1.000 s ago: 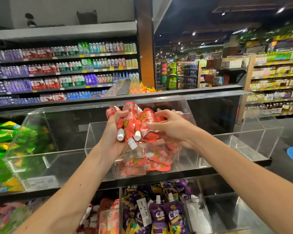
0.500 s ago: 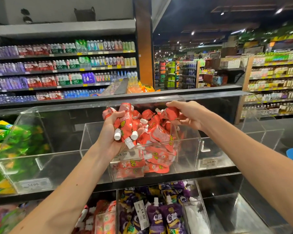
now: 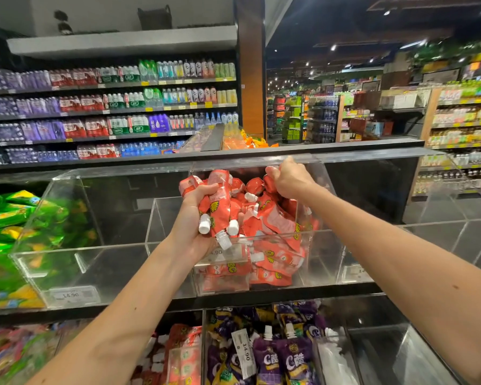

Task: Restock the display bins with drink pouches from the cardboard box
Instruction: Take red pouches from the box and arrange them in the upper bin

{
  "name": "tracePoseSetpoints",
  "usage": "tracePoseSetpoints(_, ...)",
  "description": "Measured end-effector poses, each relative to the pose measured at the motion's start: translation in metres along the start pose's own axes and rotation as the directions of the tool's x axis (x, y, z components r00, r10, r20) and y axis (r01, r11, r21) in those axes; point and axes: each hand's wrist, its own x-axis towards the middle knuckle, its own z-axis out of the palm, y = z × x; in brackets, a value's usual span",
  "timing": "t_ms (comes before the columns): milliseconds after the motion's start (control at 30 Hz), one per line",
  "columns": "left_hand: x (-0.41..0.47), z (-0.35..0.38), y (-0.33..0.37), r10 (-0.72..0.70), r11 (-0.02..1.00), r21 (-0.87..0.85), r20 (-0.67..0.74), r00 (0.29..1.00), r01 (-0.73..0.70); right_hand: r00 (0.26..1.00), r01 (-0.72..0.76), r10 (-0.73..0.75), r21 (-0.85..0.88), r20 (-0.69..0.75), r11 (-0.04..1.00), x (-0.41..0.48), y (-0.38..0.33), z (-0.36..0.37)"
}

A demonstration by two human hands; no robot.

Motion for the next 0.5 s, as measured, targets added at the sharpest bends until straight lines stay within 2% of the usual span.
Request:
tracePoseSetpoints(33,-0.001,0.000,0.001,0.003,1.000,0.005,-0.008,1.000,-0.003,0.995,0.092,-0.096,-0.178,-0.015,0.980,-0.002,-0.001,0.002)
tracePoseSetpoints(100,-0.004,-0.001,0.002,0.009,1.000,0.002,-0.015,1.000,-0.009,0.962,0.224,-0.272,-0.492,-0.028,0.842,-0.006,-0.001,0.002)
tracePoseSetpoints(200,-0.008,-0.004,0.002,0.012,1.000,0.006,-0.032,0.999,-0.012,0.946,0.190,-0.319,-0.685,-0.064,0.703,-0.004,0.008,-0.011)
tracePoseSetpoints(267,-0.009,-0.004,0.000,0.021,1.000,0.021,-0.024,0.999,-0.021,0.958,0.146,-0.275,-0.687,-0.081,0.712,-0.001,0.020,-0.019)
tracePoseSetpoints(400,-0.007,0.003,-0.003,0.026,0.999,0.028,-0.027,0.999,-0.025,0.980,0.140,-0.195,-0.531,-0.049,0.836,-0.001,0.038,-0.022)
tracePoseSetpoints(500,-0.004,0.010,-0.004,0.007,0.997,0.073,-0.006,1.000,-0.006,0.973,0.128,-0.206,-0.498,-0.106,0.857,-0.009,0.043,-0.021)
